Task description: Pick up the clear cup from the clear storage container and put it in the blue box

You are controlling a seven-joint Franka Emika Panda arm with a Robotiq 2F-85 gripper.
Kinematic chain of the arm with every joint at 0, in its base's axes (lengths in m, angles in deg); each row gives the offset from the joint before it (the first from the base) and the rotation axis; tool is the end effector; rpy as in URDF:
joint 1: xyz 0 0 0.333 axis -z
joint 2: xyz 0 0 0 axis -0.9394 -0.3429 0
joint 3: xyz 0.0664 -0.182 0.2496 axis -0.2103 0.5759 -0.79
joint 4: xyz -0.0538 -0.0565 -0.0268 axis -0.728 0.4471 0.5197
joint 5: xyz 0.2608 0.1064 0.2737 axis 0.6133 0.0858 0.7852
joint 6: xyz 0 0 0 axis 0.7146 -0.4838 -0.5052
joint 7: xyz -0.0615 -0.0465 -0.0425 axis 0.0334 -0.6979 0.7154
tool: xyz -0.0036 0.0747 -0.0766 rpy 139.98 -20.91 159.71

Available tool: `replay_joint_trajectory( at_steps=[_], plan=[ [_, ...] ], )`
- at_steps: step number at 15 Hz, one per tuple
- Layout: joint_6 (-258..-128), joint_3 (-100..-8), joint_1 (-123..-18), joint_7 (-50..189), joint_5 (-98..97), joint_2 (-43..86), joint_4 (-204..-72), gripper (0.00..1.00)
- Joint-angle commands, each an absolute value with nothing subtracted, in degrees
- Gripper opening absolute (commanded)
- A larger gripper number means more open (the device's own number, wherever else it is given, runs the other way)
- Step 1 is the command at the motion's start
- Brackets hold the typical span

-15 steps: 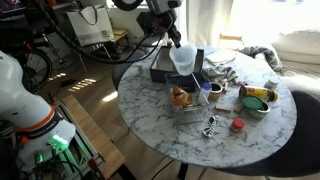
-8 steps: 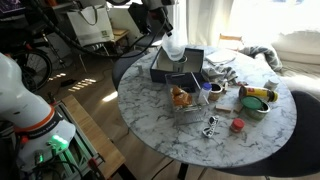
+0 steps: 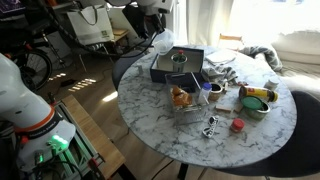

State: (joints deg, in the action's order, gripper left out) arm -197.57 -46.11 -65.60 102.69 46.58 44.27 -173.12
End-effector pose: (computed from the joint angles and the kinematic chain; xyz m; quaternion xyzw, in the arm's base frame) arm 0.5144 -0.1489 0.4537 -0.9327 0.1461 -0.2430 0.2227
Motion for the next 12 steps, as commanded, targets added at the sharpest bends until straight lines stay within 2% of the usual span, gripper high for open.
replay_joint_trajectory(
  at_steps=[1,12],
  plan=[
    [-195.16,-46.64,-65.28,104.4,49.2,40.64,-171.37,0.01],
    [-195.79,-49.53,-62.99,103.11,48.3,29.98,-166.99,0.01]
  ],
)
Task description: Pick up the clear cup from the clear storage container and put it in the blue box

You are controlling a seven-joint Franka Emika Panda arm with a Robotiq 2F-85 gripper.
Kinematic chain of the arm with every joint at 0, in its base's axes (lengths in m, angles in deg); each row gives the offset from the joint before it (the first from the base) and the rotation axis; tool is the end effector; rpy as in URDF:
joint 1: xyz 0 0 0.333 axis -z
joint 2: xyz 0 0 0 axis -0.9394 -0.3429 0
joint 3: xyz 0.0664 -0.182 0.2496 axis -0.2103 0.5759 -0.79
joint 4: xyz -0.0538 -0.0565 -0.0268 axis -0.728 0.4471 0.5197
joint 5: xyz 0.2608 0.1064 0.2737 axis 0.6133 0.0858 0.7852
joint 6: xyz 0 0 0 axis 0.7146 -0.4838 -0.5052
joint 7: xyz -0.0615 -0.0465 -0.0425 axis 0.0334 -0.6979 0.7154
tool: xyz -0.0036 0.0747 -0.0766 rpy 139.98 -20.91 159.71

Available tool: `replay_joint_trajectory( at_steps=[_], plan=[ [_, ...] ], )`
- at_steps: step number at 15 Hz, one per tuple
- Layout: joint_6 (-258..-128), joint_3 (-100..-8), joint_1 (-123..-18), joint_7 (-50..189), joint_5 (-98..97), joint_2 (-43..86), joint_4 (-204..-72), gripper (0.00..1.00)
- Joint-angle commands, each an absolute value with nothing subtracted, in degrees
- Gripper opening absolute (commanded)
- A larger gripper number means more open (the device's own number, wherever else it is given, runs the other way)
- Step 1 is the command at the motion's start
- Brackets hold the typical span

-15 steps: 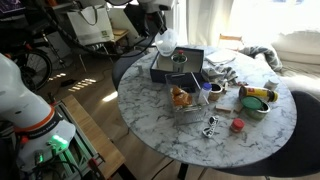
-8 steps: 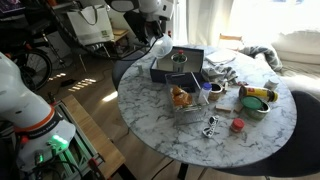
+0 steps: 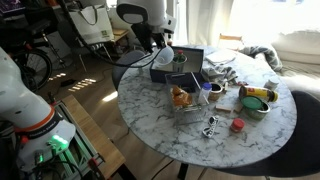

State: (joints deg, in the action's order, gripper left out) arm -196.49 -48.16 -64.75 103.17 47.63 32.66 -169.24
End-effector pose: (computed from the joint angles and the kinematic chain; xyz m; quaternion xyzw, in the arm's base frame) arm 0.5487 -0.1412 0.3744 -0.9472 0.1507 -0.1724 0.2245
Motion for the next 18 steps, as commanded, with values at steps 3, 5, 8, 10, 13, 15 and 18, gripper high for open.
replay_joint_trajectory(
  at_steps=[3,5,8,10,13,15,18],
  plan=[
    [-196.18,-50.05,-62.5,101.35,46.64,28.34,-166.08,0.01],
    [-196.85,-50.32,-62.53,100.01,45.34,27.5,-165.76,0.01],
    [-198.94,-50.71,-62.79,98.34,43.34,26.49,-165.71,0.01],
    [-201.14,-50.95,-62.97,96.2,40.89,25.85,-165.81,0.01],
    [-202.47,-51.47,-62.78,92.82,37.45,25.55,-165.96,0.31],
    [-201.1,-51.5,-62.62,90.4,34.93,26.47,-166.3,0.44],
    [-199.91,-50.73,-62.75,84.3,29.04,28.74,-167.37,0.66]
  ],
)
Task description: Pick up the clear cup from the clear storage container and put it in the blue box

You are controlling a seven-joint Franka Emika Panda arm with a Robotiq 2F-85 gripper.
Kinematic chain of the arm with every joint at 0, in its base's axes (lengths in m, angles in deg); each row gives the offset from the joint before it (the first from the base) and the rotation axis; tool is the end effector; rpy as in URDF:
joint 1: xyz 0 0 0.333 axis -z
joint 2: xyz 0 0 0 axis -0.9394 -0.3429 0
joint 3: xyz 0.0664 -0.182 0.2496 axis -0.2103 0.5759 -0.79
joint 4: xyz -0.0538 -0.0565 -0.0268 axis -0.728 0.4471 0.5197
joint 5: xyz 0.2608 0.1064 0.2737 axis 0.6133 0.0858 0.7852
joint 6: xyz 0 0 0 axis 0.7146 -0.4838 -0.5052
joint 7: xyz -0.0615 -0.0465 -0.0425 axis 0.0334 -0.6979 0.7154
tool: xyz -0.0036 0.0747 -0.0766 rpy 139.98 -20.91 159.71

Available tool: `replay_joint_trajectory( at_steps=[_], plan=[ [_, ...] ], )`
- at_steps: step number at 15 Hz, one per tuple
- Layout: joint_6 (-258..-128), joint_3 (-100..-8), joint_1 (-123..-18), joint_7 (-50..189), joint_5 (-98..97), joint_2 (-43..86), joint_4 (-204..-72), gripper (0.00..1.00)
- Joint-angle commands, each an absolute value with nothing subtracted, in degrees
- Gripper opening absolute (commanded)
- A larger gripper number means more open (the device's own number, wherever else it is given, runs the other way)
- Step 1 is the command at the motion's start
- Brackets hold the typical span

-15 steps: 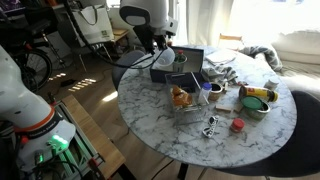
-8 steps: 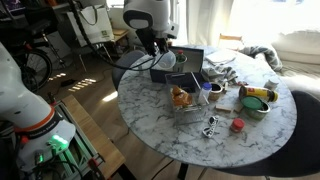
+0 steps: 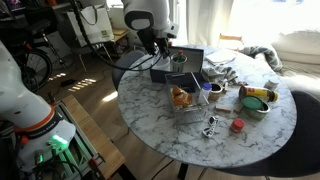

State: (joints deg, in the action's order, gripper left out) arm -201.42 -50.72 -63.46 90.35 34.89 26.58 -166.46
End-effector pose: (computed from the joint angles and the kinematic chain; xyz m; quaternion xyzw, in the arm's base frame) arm 0.5715 -0.1409 0.3423 -0.9620 0.1853 -0.1357 0.1476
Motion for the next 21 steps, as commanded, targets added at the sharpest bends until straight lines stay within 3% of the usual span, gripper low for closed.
replay_joint_trajectory(
  at_steps=[1,4,5,11,21],
  plan=[
    [-199.19,-50.39,-62.64,82.21,26.64,30.0,-167.96,0.73],
    [-196.03,-48.86,-62.22,76.19,18.34,33.1,-169.23,0.96],
    [-194.85,-48.43,-61.87,75.37,16.03,34.07,-169.64,0.99],
    [-189.21,-45.27,-58.31,75.58,6.66,39.88,-173.47,1.0],
    [-193.11,-41.6,-54.36,83.15,4.45,40.58,-175.95,1.0]
  ],
)
